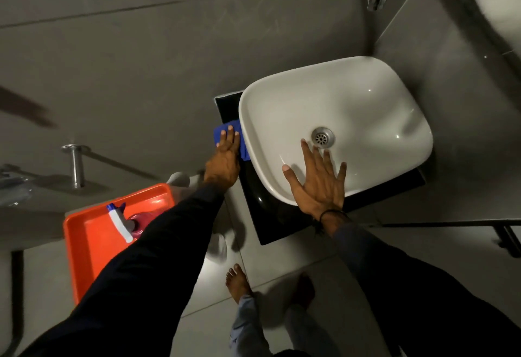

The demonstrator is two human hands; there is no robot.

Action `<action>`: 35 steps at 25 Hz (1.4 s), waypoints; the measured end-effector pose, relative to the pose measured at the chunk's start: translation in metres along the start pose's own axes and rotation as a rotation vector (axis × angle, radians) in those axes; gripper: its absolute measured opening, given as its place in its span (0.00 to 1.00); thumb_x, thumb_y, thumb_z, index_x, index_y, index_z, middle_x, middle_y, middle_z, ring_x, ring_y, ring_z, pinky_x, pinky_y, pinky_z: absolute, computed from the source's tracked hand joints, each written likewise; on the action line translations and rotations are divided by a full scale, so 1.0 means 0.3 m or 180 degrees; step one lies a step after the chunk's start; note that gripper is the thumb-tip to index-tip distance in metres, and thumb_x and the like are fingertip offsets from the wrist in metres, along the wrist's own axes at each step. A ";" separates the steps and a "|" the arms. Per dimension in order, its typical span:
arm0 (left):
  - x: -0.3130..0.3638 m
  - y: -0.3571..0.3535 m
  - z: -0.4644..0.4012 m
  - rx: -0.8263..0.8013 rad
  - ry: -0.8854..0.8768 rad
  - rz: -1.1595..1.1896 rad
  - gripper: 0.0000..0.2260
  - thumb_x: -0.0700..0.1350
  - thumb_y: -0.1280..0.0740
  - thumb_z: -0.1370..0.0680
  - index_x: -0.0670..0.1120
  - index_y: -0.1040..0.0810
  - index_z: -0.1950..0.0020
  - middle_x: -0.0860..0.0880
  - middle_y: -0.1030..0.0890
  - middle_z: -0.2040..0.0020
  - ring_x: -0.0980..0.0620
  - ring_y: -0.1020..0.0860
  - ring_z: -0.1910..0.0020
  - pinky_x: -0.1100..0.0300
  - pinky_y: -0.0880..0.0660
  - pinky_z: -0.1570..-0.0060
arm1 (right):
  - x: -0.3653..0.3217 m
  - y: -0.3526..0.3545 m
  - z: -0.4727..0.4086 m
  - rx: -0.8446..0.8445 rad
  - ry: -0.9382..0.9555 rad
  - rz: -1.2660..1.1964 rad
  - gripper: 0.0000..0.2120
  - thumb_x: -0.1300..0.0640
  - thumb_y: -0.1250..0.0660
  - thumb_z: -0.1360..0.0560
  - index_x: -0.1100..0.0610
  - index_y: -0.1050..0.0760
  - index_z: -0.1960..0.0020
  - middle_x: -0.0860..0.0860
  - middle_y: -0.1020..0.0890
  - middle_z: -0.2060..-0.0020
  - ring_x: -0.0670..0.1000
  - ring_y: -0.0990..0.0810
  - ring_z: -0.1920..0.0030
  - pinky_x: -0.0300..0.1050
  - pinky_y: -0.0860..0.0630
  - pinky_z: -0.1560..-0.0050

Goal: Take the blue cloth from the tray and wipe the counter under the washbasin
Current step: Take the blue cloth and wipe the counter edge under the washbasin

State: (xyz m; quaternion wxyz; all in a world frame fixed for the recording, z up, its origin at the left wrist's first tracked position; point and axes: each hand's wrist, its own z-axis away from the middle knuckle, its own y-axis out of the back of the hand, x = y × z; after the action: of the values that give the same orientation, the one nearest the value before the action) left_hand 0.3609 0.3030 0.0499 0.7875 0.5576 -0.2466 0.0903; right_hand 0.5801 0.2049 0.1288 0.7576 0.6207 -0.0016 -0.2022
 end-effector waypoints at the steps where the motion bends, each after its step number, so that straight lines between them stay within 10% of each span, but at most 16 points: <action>1: 0.019 -0.025 0.057 -0.0015 0.0028 0.0039 0.35 0.35 0.40 0.19 0.45 0.54 0.16 0.45 0.58 0.15 0.43 0.57 0.16 0.45 0.34 0.23 | 0.001 0.000 0.001 -0.0007 -0.0002 -0.0006 0.37 0.27 0.55 0.25 0.38 0.60 0.20 0.48 0.46 0.18 0.55 0.49 0.17 0.70 0.57 0.21; 14: 0.289 -0.383 0.696 -0.0095 0.0077 -0.0450 0.34 0.34 0.44 0.18 0.48 0.59 0.17 0.49 0.61 0.17 0.49 0.61 0.17 0.51 0.51 0.16 | 0.019 0.014 0.026 -0.0099 0.0240 -0.0339 0.34 0.34 0.51 0.20 0.43 0.57 0.18 0.54 0.43 0.18 0.58 0.47 0.18 0.68 0.56 0.21; 18: 0.320 -0.365 0.717 -0.0201 0.0041 -0.0581 0.34 0.35 0.45 0.18 0.47 0.59 0.17 0.48 0.60 0.16 0.47 0.59 0.16 0.53 0.58 0.19 | 0.072 0.057 0.103 0.0665 0.0694 -0.0839 0.29 0.42 0.44 0.19 0.52 0.38 0.22 0.55 0.29 0.25 0.57 0.33 0.24 0.58 0.44 0.21; 22: 0.301 -0.310 0.749 -0.0066 -0.0017 -0.0517 0.35 0.36 0.44 0.20 0.46 0.58 0.16 0.47 0.61 0.16 0.45 0.59 0.16 0.50 0.60 0.18 | 0.169 0.084 0.227 0.1819 0.0813 -0.1609 0.11 0.45 0.39 0.21 0.51 0.25 0.46 0.48 0.19 0.50 0.52 0.23 0.48 0.44 0.36 0.46; 25: 0.245 -0.200 0.716 0.0116 0.0045 -0.0358 0.30 0.42 0.46 0.16 0.43 0.56 0.16 0.46 0.60 0.17 0.43 0.58 0.16 0.49 0.59 0.17 | 0.186 -0.013 0.364 0.1404 0.0825 -0.1477 0.09 0.49 0.38 0.22 0.53 0.24 0.49 0.51 0.19 0.54 0.55 0.21 0.50 0.49 0.29 0.48; 29: 0.198 0.007 0.562 0.0411 -0.0237 -0.0149 0.27 0.46 0.48 0.13 0.42 0.52 0.16 0.43 0.55 0.15 0.42 0.58 0.16 0.47 0.56 0.16 | 0.055 -0.207 0.512 -0.0095 0.1200 -0.0096 0.27 0.54 0.35 0.25 0.64 0.29 0.28 0.61 0.24 0.30 0.62 0.26 0.29 0.56 0.32 0.25; 35: 0.225 0.128 0.345 0.0160 -0.1409 -0.0834 0.28 0.52 0.51 0.14 0.43 0.51 0.16 0.45 0.52 0.15 0.43 0.56 0.16 0.47 0.55 0.17 | -0.084 -0.318 0.537 -0.0320 0.1055 0.0231 0.38 0.52 0.29 0.31 0.65 0.33 0.24 0.61 0.29 0.25 0.61 0.32 0.23 0.59 0.32 0.25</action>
State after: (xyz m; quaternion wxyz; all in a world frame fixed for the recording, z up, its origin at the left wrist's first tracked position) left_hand 0.3734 0.2123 0.1415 0.7053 0.6103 -0.3362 -0.1307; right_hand 0.4871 0.0471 0.0825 0.7843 0.6064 0.1111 -0.0694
